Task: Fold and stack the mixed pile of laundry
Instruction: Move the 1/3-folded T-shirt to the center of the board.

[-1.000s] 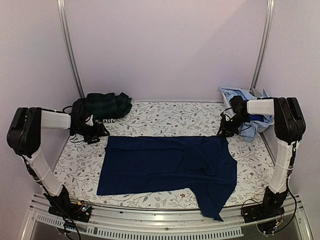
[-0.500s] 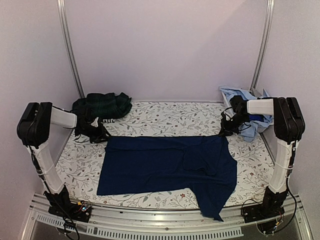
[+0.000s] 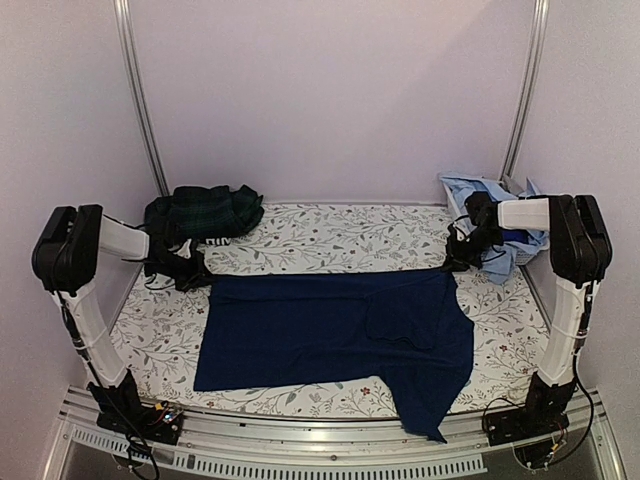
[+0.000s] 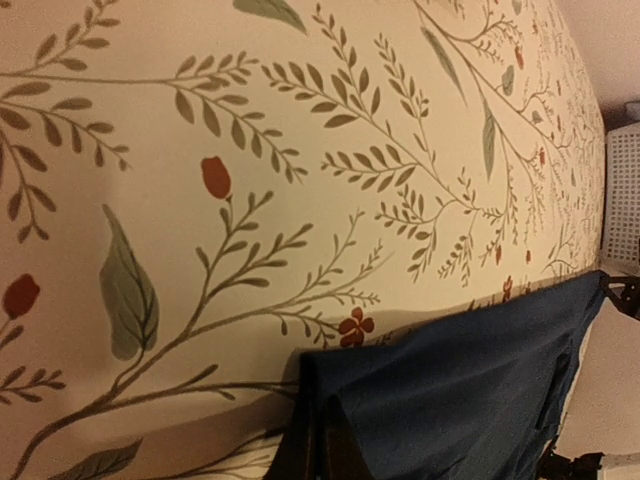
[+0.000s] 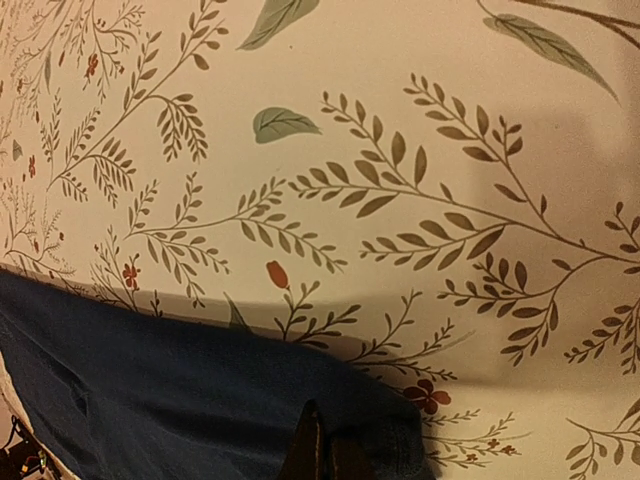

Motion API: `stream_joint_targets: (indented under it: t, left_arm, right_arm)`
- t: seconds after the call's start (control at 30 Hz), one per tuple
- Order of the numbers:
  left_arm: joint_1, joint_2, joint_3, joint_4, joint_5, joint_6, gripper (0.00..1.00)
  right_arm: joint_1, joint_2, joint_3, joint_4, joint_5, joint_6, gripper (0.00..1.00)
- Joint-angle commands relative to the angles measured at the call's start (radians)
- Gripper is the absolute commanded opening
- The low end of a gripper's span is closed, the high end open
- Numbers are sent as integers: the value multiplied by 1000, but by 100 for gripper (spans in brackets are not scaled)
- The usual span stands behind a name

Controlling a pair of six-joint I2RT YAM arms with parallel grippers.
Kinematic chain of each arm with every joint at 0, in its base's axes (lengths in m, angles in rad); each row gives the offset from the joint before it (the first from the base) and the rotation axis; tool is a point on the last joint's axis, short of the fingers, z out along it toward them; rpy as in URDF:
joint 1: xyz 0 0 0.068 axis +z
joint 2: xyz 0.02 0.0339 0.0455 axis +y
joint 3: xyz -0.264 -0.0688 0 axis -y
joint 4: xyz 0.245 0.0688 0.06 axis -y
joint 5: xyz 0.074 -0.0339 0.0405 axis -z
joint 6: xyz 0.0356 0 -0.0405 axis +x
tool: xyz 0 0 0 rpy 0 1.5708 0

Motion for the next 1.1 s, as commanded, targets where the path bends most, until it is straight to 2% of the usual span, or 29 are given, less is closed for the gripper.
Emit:
stream_joint_targets:
  t: [0.0, 0.17, 0.43, 0.57, 0.6, 0.67, 0.8, 0.87, 1.07]
  left_arm:
    - [15, 14, 16, 41, -19, -6, 0]
    - [17, 97, 106, 41, -25, -13, 0]
    - [32, 248, 353, 1, -66, -21, 0]
    - [34, 287, 437, -27, -53, -25, 0]
    - [34, 279, 438, -27, -57, -26, 3]
    - [37, 251, 429, -31, -65, -30, 18]
    - [39, 131, 351, -30, -122, -35, 45]
    - [40, 58, 309, -39, -150, -34, 53]
    - [36, -170, 154, -76, -183, -43, 67]
  right_arm:
    - [-30, 31, 52, 78, 21, 19, 0]
    - [-31, 105, 140, 84, 40, 22, 0]
    - [-31, 234, 359, 69, 112, 19, 0]
    - [-31, 301, 500, 57, 74, 29, 3]
    - [-31, 309, 527, 48, 56, 33, 10]
    - [-31, 320, 559, 37, 22, 35, 30]
    - [-30, 259, 552, 38, -39, 25, 47]
    - [-29, 218, 541, 33, -71, 12, 51]
    - [-8, 42, 396, 74, -248, -2, 53]
